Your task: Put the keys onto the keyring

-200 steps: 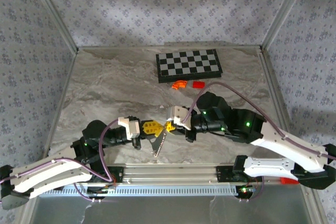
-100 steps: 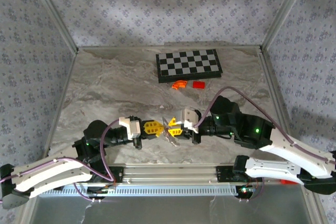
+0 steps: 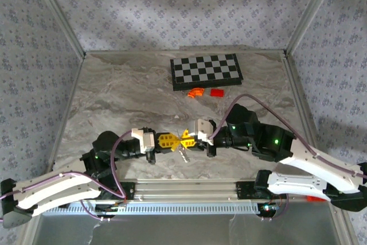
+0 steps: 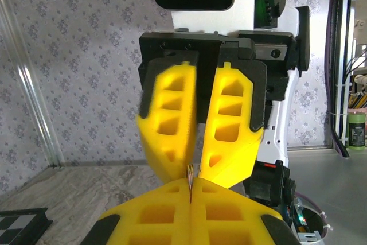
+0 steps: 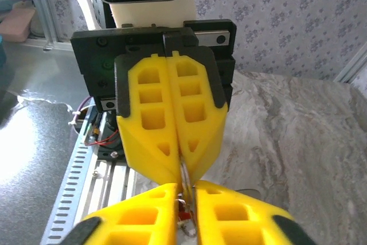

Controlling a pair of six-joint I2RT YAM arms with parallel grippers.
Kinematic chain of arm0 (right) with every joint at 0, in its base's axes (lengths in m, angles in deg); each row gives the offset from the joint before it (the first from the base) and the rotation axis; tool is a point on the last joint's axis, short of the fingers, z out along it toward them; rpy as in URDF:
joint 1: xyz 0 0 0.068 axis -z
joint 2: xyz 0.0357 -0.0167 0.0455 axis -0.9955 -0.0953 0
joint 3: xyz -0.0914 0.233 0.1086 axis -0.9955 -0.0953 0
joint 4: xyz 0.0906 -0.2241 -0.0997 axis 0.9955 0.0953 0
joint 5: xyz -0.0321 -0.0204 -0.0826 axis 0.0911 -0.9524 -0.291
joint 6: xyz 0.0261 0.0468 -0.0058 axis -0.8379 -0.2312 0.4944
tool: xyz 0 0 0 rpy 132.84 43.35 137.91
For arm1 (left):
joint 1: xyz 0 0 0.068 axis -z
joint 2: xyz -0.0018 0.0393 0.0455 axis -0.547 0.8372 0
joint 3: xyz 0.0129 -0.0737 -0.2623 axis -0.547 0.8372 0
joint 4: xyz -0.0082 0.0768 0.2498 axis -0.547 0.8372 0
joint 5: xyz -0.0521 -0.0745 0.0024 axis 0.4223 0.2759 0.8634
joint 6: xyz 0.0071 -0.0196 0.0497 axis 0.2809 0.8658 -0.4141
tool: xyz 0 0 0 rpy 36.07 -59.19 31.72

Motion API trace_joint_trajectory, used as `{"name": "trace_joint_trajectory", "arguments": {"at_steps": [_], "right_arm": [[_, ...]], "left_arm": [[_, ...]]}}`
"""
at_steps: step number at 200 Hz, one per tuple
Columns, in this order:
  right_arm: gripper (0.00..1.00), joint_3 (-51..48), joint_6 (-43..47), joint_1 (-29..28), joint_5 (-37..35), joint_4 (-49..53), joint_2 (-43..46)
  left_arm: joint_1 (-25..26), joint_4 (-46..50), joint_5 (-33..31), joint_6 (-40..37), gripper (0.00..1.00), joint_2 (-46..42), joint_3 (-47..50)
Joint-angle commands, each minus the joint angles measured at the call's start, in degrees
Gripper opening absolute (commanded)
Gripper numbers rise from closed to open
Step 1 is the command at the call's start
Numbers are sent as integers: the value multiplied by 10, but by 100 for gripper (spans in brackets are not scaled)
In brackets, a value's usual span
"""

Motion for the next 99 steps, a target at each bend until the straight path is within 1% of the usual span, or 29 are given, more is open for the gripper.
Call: {"name": "trace_joint_trajectory", "arguments": {"at_steps": [1,14,28,55,68,72,86,93,99], "right_arm": [[6,0,6,4,9,-4,0],[0,-1,7,4,10,-4,2],[0,4,7,4,6,4,-1],[0,33,27,-7,-29,58,-18],[0,45,42,-20,-57,90,-33],[0,66,46,-22,-66,109,-38],[0,87,58,-31,-83,141,-55],[0,95,62,-34,-85,151,-64],[0,101,65,-35,-86,158,-71]], "left_arm": [[1,-35,14,9,0,-2,-11],[0,-30,12,7,0,0,-11],[1,-7,4,3,0,1,-18],[1,125,-59,-29,0,4,-57],[1,192,-85,-51,4,7,-78],[1,211,-92,-57,5,9,-83],[1,268,-108,-75,6,20,-105],[1,291,-113,-82,6,25,-116],[0,308,-115,-89,2,30,-123]]}}
